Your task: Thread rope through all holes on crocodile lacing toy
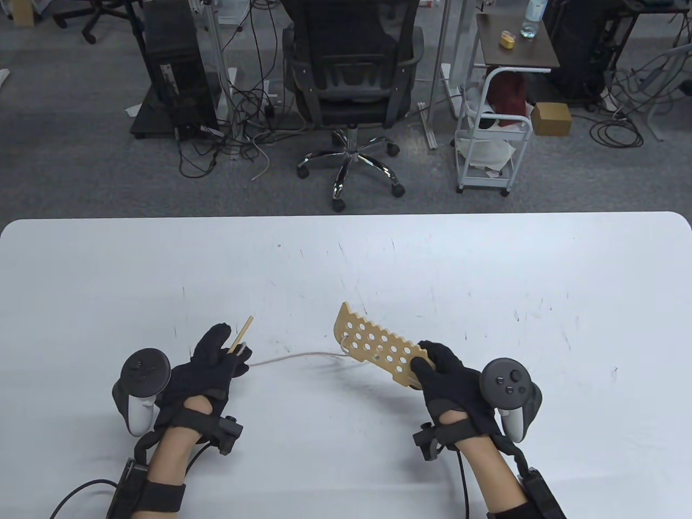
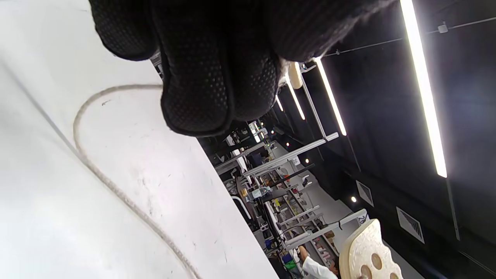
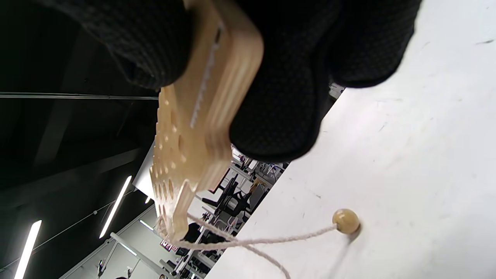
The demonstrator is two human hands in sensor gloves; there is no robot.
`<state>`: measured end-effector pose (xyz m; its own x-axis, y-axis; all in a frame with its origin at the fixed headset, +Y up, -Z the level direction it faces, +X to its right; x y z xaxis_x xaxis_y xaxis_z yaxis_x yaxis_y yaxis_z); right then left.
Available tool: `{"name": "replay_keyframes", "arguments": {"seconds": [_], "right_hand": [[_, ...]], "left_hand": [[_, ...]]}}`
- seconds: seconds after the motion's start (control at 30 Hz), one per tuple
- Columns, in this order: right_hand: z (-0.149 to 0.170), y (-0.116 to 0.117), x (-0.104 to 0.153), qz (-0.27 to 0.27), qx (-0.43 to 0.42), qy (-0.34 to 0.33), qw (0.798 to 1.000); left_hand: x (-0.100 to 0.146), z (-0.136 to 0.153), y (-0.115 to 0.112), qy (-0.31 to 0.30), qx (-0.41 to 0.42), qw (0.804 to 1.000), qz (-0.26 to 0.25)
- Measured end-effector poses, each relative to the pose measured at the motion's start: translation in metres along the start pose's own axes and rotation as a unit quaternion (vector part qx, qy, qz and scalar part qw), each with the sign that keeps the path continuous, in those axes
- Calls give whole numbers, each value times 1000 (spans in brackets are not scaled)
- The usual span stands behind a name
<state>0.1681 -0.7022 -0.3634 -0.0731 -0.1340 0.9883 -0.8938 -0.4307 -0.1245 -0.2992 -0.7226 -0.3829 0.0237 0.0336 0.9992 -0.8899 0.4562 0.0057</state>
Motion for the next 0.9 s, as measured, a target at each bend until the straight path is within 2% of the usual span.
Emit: {"name": "replay_keyframes", "arguments": {"seconds": [0.53,0.9], "right_hand": [[-6,24,5,-70,-42,-16,997],[-6,38,9,-112,-93,-5,989]], "left_hand": [[-8,15,-32,33,26,997,60],[-6,12,-49,29,52,993,102]]}}
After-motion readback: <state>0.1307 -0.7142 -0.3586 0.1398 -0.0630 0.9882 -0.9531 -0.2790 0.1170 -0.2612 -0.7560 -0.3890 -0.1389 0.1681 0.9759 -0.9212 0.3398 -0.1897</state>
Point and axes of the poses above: the tracker on the back of each hand, its own z axis roughly to the little-finger side, its own x axis roughly from the fingertips to the wrist, y = z × x, the point moved 5 cm from there along -x, roughly from the wrist to the fingertips, and after that the axes turned 5 degrees about y, right-handed, at the moved point
